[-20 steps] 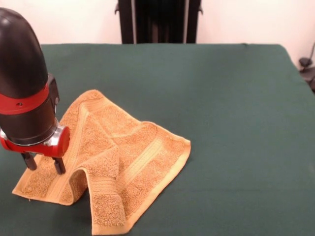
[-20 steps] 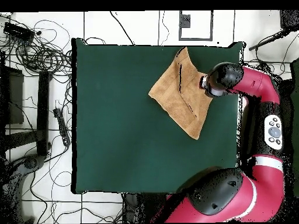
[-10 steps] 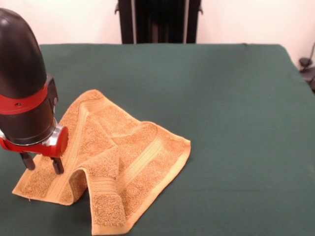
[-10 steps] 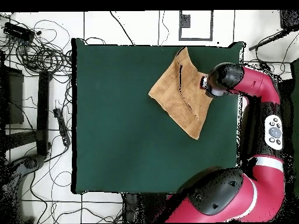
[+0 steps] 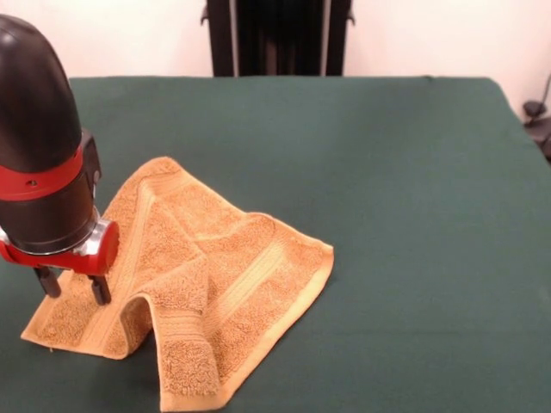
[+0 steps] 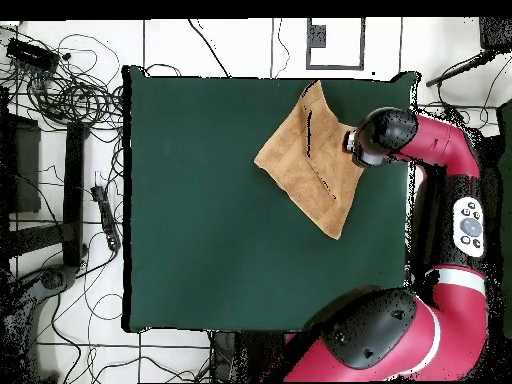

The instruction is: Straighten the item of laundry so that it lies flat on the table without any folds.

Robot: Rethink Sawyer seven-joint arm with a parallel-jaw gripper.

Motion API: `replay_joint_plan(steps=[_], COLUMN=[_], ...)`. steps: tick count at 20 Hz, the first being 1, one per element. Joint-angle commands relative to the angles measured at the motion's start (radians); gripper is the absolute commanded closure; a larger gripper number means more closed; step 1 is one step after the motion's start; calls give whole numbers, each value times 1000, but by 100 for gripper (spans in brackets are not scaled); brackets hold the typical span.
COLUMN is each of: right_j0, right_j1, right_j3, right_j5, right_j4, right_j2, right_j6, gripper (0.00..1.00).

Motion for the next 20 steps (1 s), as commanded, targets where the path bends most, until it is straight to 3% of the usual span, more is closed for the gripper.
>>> replay_joint_plan(steps=[1, 11, 12, 20], right_j0=[25, 29, 31, 17], right_j1=[15, 17, 17, 13], right_j3=[37, 32, 29, 53], right_j5=[-58, -55, -50, -112], right_j4=[-31, -42, -43, -47], right_j2=[50, 44, 42, 53], right_j6=[-228, -223, -220, -231], gripper=[0, 0, 100, 100])
